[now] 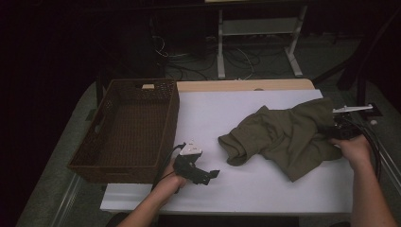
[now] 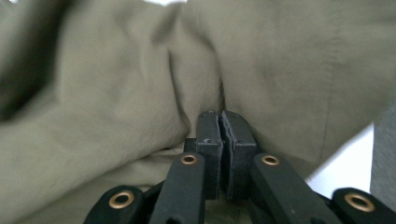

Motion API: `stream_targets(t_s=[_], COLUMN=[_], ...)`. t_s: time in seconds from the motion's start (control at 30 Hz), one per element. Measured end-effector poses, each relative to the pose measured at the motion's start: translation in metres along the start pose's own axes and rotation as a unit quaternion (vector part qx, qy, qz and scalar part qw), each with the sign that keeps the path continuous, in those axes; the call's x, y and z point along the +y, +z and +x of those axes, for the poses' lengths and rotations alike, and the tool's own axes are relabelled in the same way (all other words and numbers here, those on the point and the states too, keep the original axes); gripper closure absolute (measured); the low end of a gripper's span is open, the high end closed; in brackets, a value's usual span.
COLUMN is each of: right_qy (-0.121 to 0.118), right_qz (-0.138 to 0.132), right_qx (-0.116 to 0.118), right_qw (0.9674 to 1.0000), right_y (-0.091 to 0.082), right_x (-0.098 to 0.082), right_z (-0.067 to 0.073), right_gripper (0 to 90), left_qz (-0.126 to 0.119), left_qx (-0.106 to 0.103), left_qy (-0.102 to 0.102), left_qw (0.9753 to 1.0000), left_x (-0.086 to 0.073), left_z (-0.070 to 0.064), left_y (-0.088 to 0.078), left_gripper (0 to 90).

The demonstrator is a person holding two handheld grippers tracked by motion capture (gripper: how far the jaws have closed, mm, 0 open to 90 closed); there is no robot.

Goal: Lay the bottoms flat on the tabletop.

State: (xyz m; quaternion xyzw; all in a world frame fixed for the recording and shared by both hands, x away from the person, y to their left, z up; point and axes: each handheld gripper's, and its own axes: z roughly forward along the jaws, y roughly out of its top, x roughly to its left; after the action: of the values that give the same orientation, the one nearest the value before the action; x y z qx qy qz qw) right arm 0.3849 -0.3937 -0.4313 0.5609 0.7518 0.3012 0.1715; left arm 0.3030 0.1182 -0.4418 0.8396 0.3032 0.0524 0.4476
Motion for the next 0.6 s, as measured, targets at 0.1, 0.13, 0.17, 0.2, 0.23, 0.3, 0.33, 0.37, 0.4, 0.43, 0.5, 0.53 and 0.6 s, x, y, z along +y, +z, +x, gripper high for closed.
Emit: stream_targets(t_s=[0.1, 0.13, 0.17, 0.2, 0.23, 0.3, 0.33, 0.37, 0.4, 0.43, 0.5, 0.53, 0.6], right_qy=[0.005, 0.012, 0.015, 0.015, 0.014, 0.012, 0.012, 0.011, 0.011, 0.010, 0.005, 0.000, -0.016], right_qz=[0.014, 0.009, 0.007, 0.006, 0.003, -0.007, -0.013, -0.021, -0.031, -0.039, -0.052, -0.054, -0.052], right_qx=[0.004, 0.010, 0.011, 0.008, 0.007, 0.007, 0.008, 0.012, 0.020, 0.032, 0.053, 0.059, 0.065], right_qw=[0.9999, 0.9998, 0.9998, 0.9998, 0.9999, 0.9999, 0.9998, 0.9996, 0.9993, 0.9987, 0.9972, 0.9968, 0.9964], right_y=[0.008, 0.009, 0.008, 0.006, 0.004, -0.001, -0.005, -0.009, -0.013, -0.016, -0.021, -0.023, -0.024], right_x=[-0.006, -0.007, -0.007, -0.007, -0.006, -0.005, -0.004, -0.002, -0.001, 0.000, 0.003, 0.005, 0.009], right_z=[-0.003, -0.004, -0.006, -0.005, -0.005, -0.003, -0.003, -0.001, 0.000, 0.002, 0.008, 0.011, 0.020], right_gripper=[85.3, 85.0, 83.7, 82.0, 80.3, 76.2, 75.2, 73.7, 71.5, 69.2, 65.3, 62.5, 58.5], left_qz=[0.001, 0.001, 0.001, 0.001, 0.001, 0.001, 0.000, 0.000, 0.001, 0.001, 0.000, 0.000, 0.000], left_qx=[-0.001, 0.000, 0.000, -0.001, -0.001, -0.001, -0.001, -0.001, -0.001, -0.001, -0.002, -0.002, -0.003], left_qy=[0.000, 0.000, 0.000, 0.000, 0.001, 0.000, 0.000, 0.000, 0.001, 0.001, 0.002, 0.003, 0.003], left_qw=[1.0000, 1.0000, 1.0000, 1.0000, 1.0000, 1.0000, 1.0000, 1.0000, 1.0000, 1.0000, 1.0000, 1.0000, 1.0000], left_x=[0.000, 0.000, 0.000, 0.000, 0.000, 0.000, 0.000, 0.000, 0.000, 0.000, 0.000, 0.000, 0.000], left_z=[-0.001, -0.001, -0.001, -0.001, -0.001, -0.001, -0.001, -0.001, -0.001, -0.001, -0.001, -0.001, -0.001], left_y=[0.000, 0.001, 0.001, 0.001, 0.001, 0.001, 0.001, 0.001, 0.001, 0.000, 0.000, 0.000, 0.000], left_gripper=[0.0, 0.0, 0.0, 0.0, 0.0, 0.0, 0.0, 0.0, 0.0, 0.0, 0.0, 0.0, 0.0])
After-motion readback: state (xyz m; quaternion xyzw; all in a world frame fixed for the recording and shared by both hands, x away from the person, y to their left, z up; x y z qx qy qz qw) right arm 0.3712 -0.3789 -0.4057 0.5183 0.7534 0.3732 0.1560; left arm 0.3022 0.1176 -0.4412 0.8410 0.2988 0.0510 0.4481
